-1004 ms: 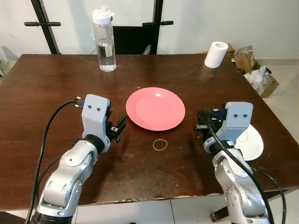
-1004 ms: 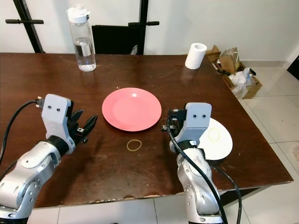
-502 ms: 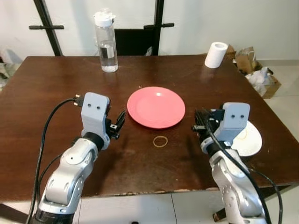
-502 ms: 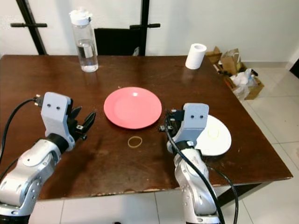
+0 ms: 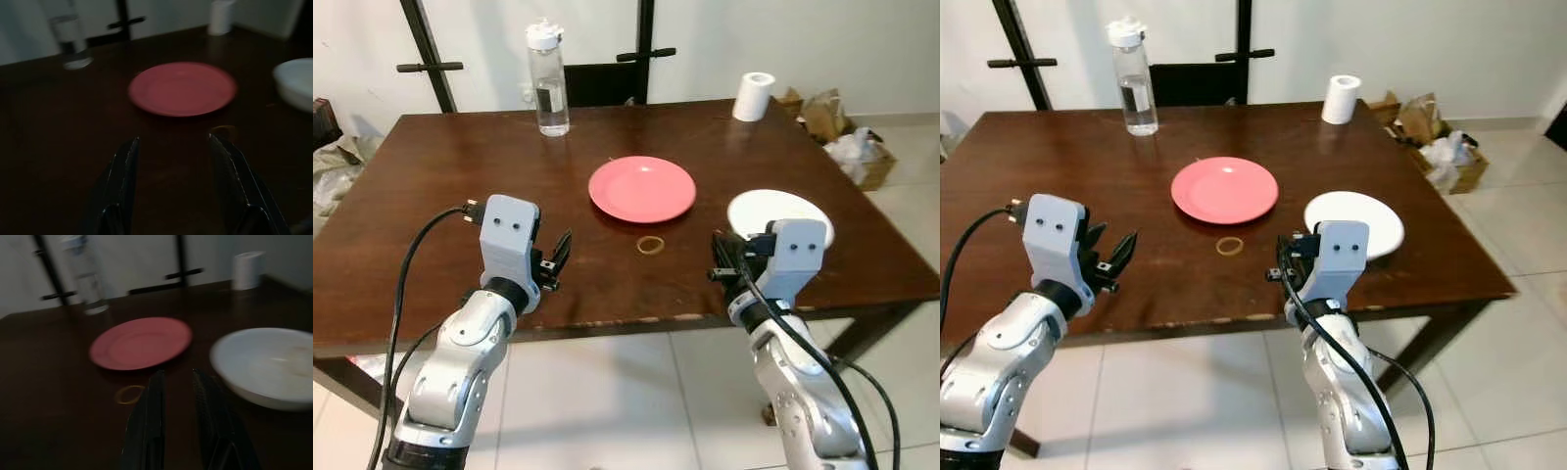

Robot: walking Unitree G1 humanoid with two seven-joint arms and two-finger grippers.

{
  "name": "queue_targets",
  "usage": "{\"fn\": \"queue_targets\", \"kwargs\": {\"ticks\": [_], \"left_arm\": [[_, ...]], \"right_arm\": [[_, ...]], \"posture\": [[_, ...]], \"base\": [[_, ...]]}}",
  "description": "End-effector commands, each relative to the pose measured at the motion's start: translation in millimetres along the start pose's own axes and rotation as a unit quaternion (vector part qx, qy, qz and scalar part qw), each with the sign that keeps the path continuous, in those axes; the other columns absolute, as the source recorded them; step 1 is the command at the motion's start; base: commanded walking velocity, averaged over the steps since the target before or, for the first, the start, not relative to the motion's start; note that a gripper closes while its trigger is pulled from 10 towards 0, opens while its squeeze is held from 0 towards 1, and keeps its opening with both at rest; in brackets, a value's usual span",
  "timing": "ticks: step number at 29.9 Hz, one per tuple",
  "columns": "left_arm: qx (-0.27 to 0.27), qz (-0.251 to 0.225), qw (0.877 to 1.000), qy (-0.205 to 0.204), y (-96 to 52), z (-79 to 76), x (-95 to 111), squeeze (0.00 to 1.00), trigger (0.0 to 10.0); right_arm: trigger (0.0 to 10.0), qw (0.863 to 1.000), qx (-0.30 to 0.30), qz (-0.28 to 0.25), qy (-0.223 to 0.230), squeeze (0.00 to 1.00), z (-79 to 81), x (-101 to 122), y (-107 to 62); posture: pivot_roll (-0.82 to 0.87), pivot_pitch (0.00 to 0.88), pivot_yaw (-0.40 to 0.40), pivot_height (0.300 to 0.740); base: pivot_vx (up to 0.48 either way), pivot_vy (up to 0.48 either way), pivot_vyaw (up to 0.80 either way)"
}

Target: Setting the table

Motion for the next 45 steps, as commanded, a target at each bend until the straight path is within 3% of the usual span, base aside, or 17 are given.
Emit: {"fn": "queue_targets", "kwargs": {"ticks": [1, 37, 45], "left_arm": [[0.005, 0.008, 1.0, 0.0, -1.9, 2.7, -4.9, 0.0, 10.0], [0.008, 0.012, 1.0, -0.006, -1.5, 4.5, -6.4, 0.0, 10.0], [0.006, 0.014, 1.0, -0.005, -1.6, 3.8, -7.2, 0.0, 10.0]], "right_arm": [[10.0, 1.0, 0.003, 0.009, 0.006, 0.0, 2.2, -4.1, -2.1], [10.0, 0.999, 0.01, 0.02, 0.026, 0.0, 2.6, -8.8, -4.8], [10.0, 1.0, 0.01, 0.014, 0.019, 0.0, 1.3, -7.0, -4.5]], "posture": [[0.11, 0.158, 0.064, 0.74], [0.11, 0.169, 0.067, 0.74], [0.12, 0.172, 0.066, 0.74]], "base": [[-0.244, 0.0, 0.0], [-0.034, 0.0, 0.0], [0.0, 0.0, 0.78]]}}
Point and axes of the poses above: a point about 5 cm out from each wrist's last joint towards the gripper, its own y axis pointing out of the wrist towards the gripper, its own x axis along the axis of the wrist's last joint, z = x × y, the point moved 1 cm from there along y, pointing out of the wrist towards the gripper, and after that the axes turned 5 degrees about -y, right-handed, at the moved point
